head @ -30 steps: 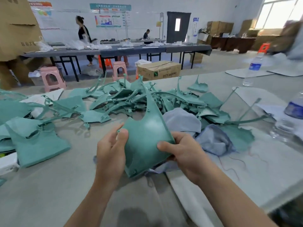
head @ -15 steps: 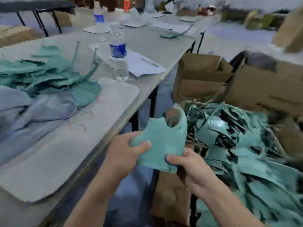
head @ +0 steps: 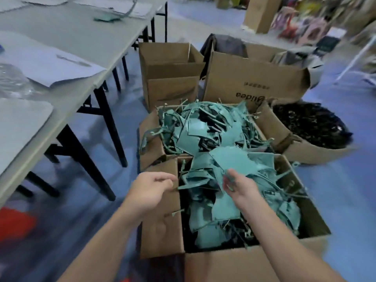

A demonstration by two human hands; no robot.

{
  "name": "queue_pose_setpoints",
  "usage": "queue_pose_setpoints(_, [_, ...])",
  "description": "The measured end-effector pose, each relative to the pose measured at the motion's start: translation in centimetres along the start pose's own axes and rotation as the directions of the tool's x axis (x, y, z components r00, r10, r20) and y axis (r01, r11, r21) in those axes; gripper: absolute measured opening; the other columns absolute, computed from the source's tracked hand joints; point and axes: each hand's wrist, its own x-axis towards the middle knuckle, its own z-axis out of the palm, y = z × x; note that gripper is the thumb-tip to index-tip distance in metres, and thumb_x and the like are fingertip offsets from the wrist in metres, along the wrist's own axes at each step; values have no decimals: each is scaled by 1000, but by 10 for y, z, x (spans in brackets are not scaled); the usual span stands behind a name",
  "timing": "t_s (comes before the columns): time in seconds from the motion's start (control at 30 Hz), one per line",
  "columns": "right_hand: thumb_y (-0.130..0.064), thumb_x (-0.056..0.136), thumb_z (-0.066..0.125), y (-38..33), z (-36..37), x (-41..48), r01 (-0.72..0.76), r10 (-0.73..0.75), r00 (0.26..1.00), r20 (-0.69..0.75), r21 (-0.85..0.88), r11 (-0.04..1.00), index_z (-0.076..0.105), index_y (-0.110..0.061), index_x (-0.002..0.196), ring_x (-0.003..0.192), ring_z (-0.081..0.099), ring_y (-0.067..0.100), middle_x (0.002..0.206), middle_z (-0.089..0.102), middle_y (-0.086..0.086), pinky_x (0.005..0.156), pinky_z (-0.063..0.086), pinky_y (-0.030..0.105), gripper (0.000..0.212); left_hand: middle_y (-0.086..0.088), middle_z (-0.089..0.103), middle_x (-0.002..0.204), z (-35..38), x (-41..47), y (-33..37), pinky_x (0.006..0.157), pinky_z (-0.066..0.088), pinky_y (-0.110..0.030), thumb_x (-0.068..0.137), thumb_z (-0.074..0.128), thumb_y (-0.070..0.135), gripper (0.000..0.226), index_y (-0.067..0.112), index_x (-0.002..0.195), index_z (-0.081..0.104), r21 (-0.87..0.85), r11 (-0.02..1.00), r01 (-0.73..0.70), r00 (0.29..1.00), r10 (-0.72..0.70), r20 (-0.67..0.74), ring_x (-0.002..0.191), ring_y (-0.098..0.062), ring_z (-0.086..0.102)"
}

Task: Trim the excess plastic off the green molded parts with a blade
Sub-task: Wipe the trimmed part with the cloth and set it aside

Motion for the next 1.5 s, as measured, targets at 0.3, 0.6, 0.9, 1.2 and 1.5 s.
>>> queue_pose_setpoints(0.3, [-5, 96, 55, 119, 109, -45, -232, 361, 868, 340, -366, 901, 67, -2, 106, 52, 58, 16, 74, 71, 12, 52, 42, 23, 15, 17, 73, 80, -77, -27, -34, 72, 51, -6, 88, 69, -1, 37, 35, 90, 75, 143, 989, -42, 949, 84, -303, 78, 10, 68])
queue_pose_setpoints(0.6, [-4, 93, 58, 103, 264, -213, 127, 211, 577, 789, -341, 931, 72, -3, 98, 54, 59, 11, 69, 71, 7, 59, 44, 23, 15, 18, 65, 51, -183, -99, -34, 46, 42, -14, 79, 79, 36, 19, 28, 63, 73, 348, 935, 66, 818, 149, -556, 43, 5, 57])
queue_pose_setpoints(0.9, [6, 91, 58, 154, 361, -377, 479, 241, 55, 969, -238, 845, 72, -9, 88, 60, 65, 15, 73, 72, 7, 61, 55, 23, 21, -2, 59, 53, -295, -233, -60, 55, 42, -40, 97, 58, 32, 45, 11, 58, 60, 281, 940, 194, 259, 227, -939, 52, -15, 54])
queue_pose_setpoints(1.2, [-4, 93, 66, 285, 411, -493, 785, 228, -405, 886, 209, 583, 76, -21, 81, 64, 65, 21, 68, 73, 4, 59, 51, 36, 23, 11, 53, 150, -350, -429, -162, 98, 40, -21, 85, 66, 15, 56, 45, 133, 62, -192, 851, 489, -142, -140, -980, 127, -18, 57])
queue_pose_setpoints(1.5, [-27, 92, 62, 378, 460, -567, 851, 280, -522, 806, 514, 106, 67, -28, 129, 119, 55, 12, 131, 61, -4, 102, 40, 27, 37, -3, 29, 164, -387, -465, -253, 116, 35, -41, 83, 69, 27, 79, 36, 153, 34, -444, 843, 304, -326, -346, -880, 146, -25, 37])
